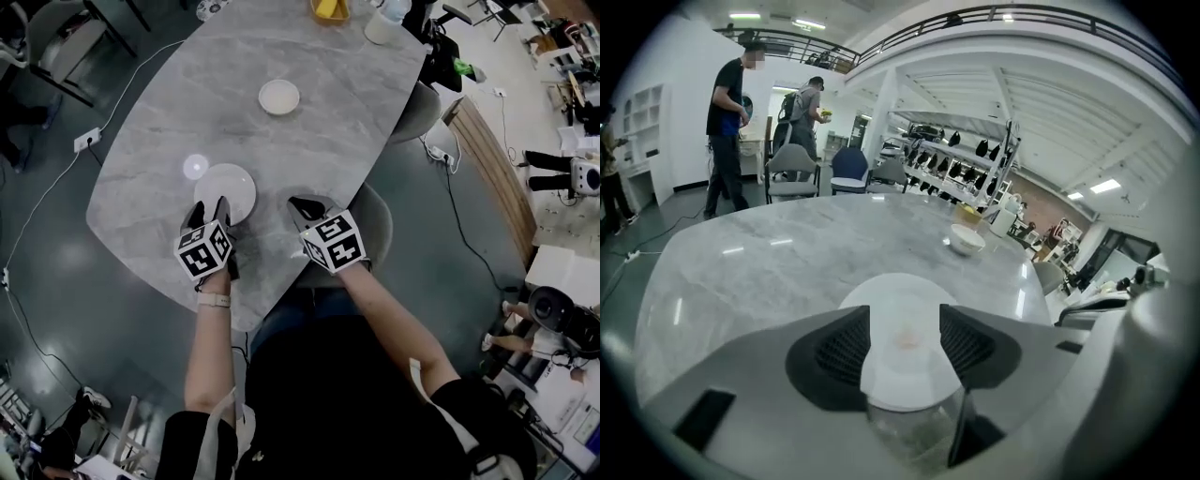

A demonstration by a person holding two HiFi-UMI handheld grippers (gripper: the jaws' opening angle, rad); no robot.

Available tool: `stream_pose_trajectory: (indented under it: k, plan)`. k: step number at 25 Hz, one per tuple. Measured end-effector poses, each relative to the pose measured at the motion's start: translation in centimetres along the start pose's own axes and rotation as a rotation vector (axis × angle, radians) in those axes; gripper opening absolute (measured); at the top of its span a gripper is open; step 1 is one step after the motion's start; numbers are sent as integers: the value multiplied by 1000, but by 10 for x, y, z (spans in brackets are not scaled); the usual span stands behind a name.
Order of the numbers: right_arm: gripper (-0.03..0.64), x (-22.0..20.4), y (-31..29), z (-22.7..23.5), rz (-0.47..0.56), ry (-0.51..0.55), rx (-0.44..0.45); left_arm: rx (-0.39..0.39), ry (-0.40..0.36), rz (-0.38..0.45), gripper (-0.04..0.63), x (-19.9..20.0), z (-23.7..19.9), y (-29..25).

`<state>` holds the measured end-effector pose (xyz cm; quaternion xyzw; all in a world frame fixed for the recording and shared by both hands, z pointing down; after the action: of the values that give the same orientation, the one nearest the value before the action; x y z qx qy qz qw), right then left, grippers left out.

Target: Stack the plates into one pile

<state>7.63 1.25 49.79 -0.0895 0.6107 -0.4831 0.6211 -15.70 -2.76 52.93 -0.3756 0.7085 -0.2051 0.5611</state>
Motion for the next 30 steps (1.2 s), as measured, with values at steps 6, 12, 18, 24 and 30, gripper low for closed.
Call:
stream_pose_trajectory:
  k: [6,12,18,24,30]
  plan:
    - [15,21,27,6,60,12,-10,-80,-72,20,232,18,35,10]
    - [15,44,63,8,120,24,-10,-167,-123,77,156,40,75,34]
    - [15,70,110,14,224,25,-11,-331,-185,129,10,68,124,63]
    - [15,92,158,14,325,38,-27,-471,-298,174,9,84,168,98]
    - [16,107,202,15,409,55,-57,-523,-387,259,9,104,198,131]
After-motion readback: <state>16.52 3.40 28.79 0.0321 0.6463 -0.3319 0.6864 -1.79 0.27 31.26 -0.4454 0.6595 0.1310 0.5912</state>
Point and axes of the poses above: the fingertips, and each gripper's own axes: y backward along the fingers, z to its right, x out of its top, the point moved 8 cm from there along y, backward along the fingers, and after that the axes turned 2 degrees about -z, right-handed, at the moved point
